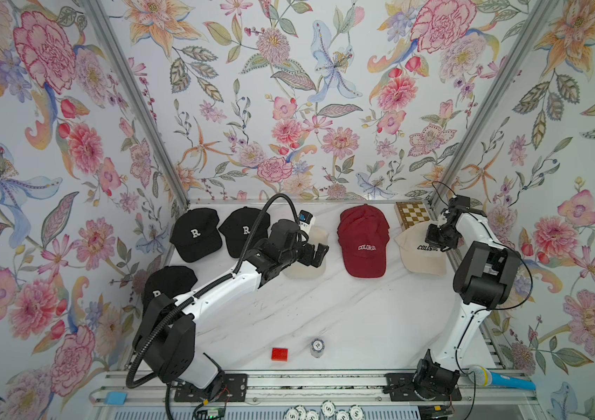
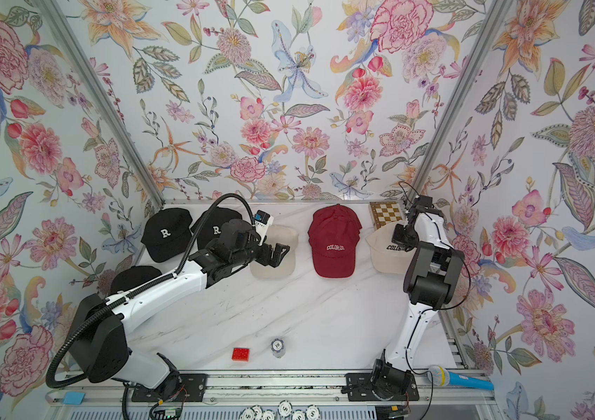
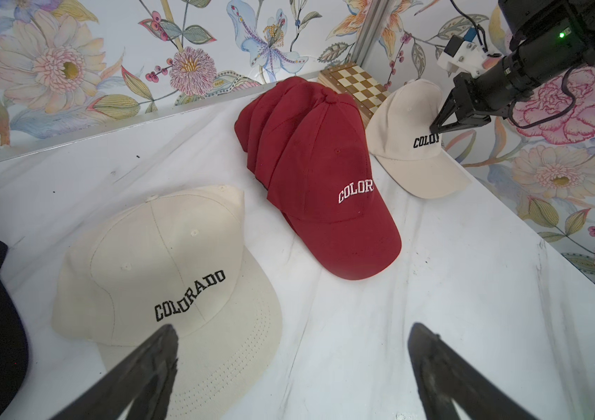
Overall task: Stack the baseball caps by color
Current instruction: Pick up the baseball cap from the center of the board, then place the baseball cap on the baseball cap.
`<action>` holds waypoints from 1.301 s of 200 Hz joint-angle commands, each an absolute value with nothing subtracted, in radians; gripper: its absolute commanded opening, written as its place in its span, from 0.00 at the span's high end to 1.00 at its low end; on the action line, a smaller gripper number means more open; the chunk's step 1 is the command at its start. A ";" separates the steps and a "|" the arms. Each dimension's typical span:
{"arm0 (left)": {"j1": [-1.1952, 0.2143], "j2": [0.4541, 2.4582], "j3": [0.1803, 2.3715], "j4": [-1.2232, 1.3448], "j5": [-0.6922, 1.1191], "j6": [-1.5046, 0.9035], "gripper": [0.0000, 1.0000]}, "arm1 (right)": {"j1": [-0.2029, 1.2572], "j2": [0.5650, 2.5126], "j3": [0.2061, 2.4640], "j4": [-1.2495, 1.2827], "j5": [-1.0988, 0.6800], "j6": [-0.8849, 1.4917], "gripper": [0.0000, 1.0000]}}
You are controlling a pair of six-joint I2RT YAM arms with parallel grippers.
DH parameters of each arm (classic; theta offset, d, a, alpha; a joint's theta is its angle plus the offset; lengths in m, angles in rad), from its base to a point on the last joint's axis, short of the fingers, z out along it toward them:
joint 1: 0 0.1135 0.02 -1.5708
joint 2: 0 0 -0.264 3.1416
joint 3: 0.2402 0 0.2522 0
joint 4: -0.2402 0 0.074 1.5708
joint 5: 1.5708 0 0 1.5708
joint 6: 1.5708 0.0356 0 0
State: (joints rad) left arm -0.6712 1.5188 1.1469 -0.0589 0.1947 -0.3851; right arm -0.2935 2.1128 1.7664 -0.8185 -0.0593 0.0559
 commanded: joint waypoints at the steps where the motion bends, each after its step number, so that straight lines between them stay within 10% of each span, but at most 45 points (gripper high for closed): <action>1: -0.660 1.526 1.178 -0.082 0.179 -0.401 0.01 | -0.291 2.036 1.710 -0.857 -0.050 0.044 1.00; 127: -0.658 1.388 1.093 -0.067 0.151 -0.374 0.00 | -0.146 1.687 1.747 -1.014 -0.007 0.159 1.00; 260: -0.623 0.884 0.821 -0.227 -0.020 -0.429 0.00 | 0.584 1.732 1.977 -1.031 0.341 0.500 1.00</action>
